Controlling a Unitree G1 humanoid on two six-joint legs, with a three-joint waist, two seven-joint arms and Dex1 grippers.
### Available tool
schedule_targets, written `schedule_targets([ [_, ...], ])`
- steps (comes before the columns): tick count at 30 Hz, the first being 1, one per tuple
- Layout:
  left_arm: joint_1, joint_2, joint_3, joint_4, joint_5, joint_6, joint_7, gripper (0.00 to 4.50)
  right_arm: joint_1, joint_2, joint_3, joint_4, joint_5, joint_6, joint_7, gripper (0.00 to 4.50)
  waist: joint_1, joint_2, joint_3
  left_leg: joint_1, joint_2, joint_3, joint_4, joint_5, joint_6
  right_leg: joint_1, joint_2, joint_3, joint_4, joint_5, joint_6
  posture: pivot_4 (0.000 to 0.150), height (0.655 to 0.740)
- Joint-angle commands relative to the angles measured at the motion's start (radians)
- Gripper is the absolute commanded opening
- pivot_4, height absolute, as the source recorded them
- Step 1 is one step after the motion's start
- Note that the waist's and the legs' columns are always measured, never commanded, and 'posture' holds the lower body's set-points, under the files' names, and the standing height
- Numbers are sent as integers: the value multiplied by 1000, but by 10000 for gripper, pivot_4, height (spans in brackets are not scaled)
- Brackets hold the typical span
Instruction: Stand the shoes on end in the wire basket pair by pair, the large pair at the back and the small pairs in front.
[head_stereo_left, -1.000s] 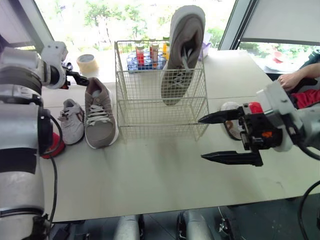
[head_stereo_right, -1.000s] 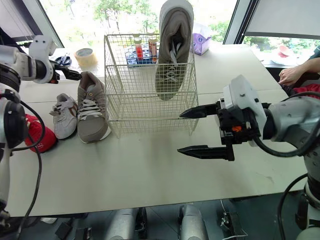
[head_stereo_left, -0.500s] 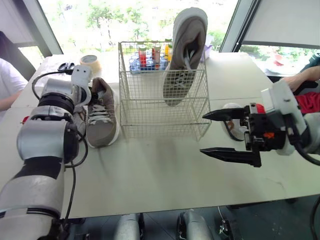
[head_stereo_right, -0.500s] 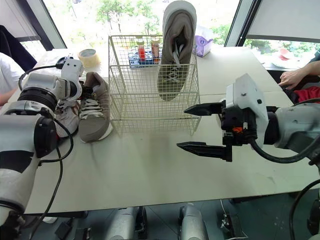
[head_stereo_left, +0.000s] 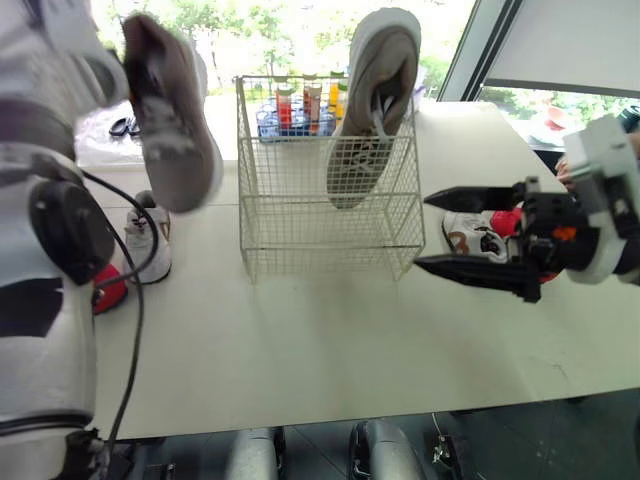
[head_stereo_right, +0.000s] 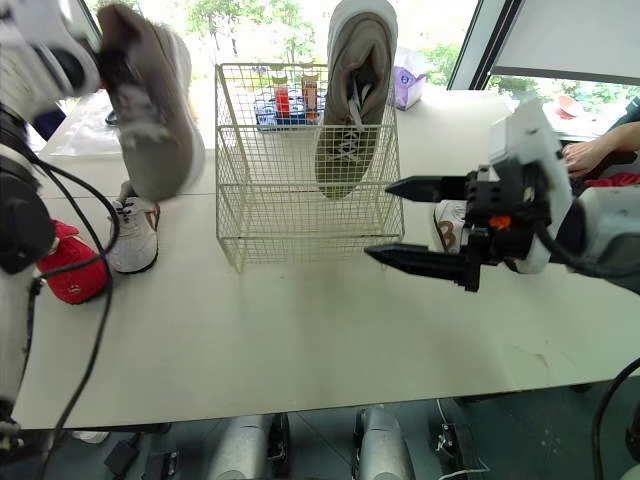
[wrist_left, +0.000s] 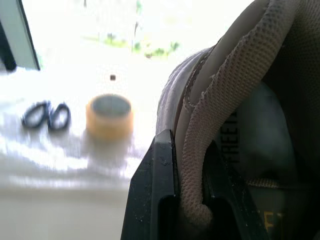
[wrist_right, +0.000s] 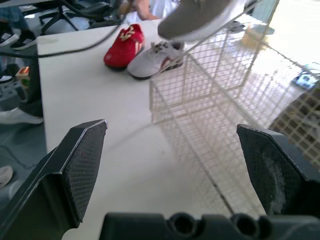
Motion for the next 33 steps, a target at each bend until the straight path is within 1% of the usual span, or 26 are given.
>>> schedule_targets([
  [1, -32, 9, 38, -135, -54, -130, -27, 482, -46, -30, 19, 42, -24, -31, 35, 45000, 0, 0, 0, 0, 0, 0, 0, 0, 0, 0, 0, 0, 0, 0, 0, 1500, 6675],
  [3, -19, -21, 66, -236, -104, -181, -60, 482, -61, -48, 28, 77, -51, -39, 58, 45000, 3, 0, 0, 0, 0, 0, 0, 0, 0, 0, 0, 0, 1, 0, 0, 1500, 6675],
  [6, 23, -68, 82, -376, -146, -231, -63, 482, -65, -84, 27, 123, -102, -55, 92, 45000, 6, 0, 0, -1, 0, 0, 2, 0, 0, 0, 0, 0, 1, 0, 0, 1500, 6675],
  [7, 53, -94, 75, -442, -140, -287, -46, 482, -63, -102, 21, 139, -123, -62, 103, 45000, 5, 0, 0, -1, 0, 0, 2, 0, 0, 0, 0, 0, 1, 0, 0, 1500, 6675],
  [9, 118, -178, 49, -592, -111, -443, 21, 482, -67, -128, 6, 166, -147, -69, 113, 45000, 4, 0, 0, -1, 0, 0, 2, 0, 0, 1, -1, 0, 0, 1, 1, 1500, 6675],
  [11, 162, -257, 4, -680, -62, -553, 86, 482, -79, -132, -2, 169, -130, -59, 114, 45000, 5, 0, 0, 0, 0, 0, 2, 0, 0, 2, -1, 0, 0, 1, 1, 1500, 6675],
  [14, 196, -347, -23, -680, -27, -653, 165, 482, -81, -131, 3, 161, -133, -58, 116, 45000, 6, 0, 0, 0, 0, 0, 3, 0, 0, 3, -1, 0, 0, 1, 1, 1500, 6675],
  [19, 224, -433, -44, -609, -2, -778, 253, 482, -59, -137, -24, 156, -138, -44, 104, 45000, -1, 1, -1, 2, 0, 0, 1, 0, 0, 3, 0, 0, 0, 1, 1, 1500, 6675],
  [23, 261, -496, -81, -566, 40, -861, 306, 482, -18, -144, -90, 119, -103, -1, 69, 45000, 4, 1, -1, 2, 0, 0, 1, 0, 0, 3, 0, 0, 0, 1, 1, 1500, 6675],
  [28, 328, -543, -124, -576, 85, -890, 353, 482, 28, -137, -156, 89, -73, 34, 31, 45000, 7, 1, -1, 1, 0, 0, 2, 0, 1, 3, 0, 0, -1, 1, 2, 1500, 6675],
  [33, 418, -597, -139, -648, 81, -846, 383, 482, 43, -129, -173, 69, -42, 39, -2, 45000, 6, 1, -1, 1, 0, 0, 2, 0, 1, 4, 0, 0, -1, 1, 2, 1500, 6675],
])
